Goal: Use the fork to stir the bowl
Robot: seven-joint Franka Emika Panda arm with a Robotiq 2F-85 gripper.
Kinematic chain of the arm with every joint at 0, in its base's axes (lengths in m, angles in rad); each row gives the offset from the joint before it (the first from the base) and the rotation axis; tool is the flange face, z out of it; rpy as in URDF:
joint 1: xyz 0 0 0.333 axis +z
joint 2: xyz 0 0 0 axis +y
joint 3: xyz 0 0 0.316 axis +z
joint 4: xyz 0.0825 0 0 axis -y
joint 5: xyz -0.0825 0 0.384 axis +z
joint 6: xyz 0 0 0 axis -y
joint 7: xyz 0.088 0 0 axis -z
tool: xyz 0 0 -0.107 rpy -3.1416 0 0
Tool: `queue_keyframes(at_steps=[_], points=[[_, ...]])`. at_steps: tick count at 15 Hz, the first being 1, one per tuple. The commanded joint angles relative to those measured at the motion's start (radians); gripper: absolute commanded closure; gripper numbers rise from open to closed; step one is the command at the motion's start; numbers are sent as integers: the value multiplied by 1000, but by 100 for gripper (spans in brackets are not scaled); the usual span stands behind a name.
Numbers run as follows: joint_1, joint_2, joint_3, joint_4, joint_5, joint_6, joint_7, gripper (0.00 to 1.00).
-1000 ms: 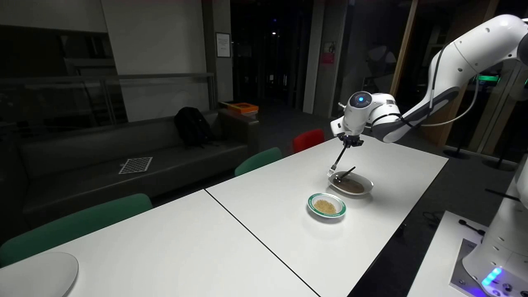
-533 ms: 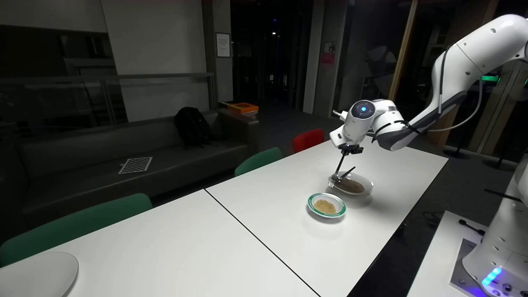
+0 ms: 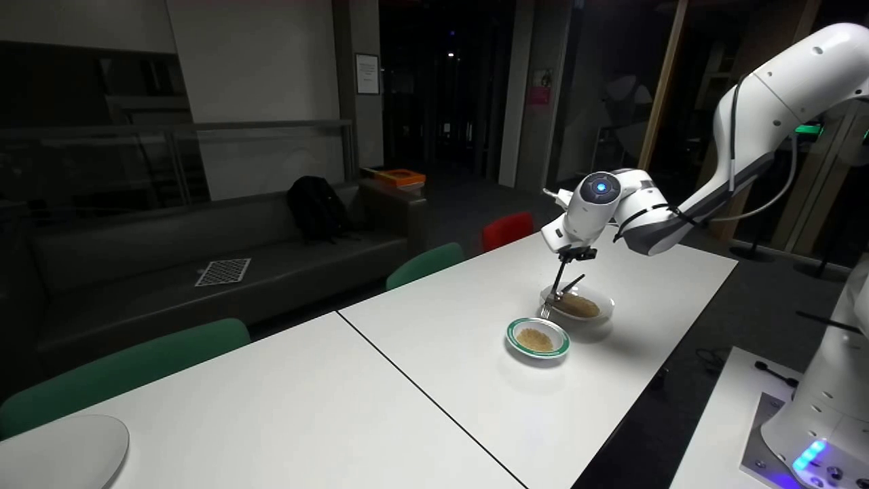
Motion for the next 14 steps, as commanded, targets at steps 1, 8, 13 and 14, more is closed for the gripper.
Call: queue_keyframes(at_steps=[1, 8, 13, 14], points=[[18, -35, 17, -22, -24, -31, 31, 97], [13, 8, 11, 1, 5, -1, -2, 89], [13, 8, 11, 1, 5, -1, -2, 97], [13, 13, 11, 4, 14, -2, -9, 97]])
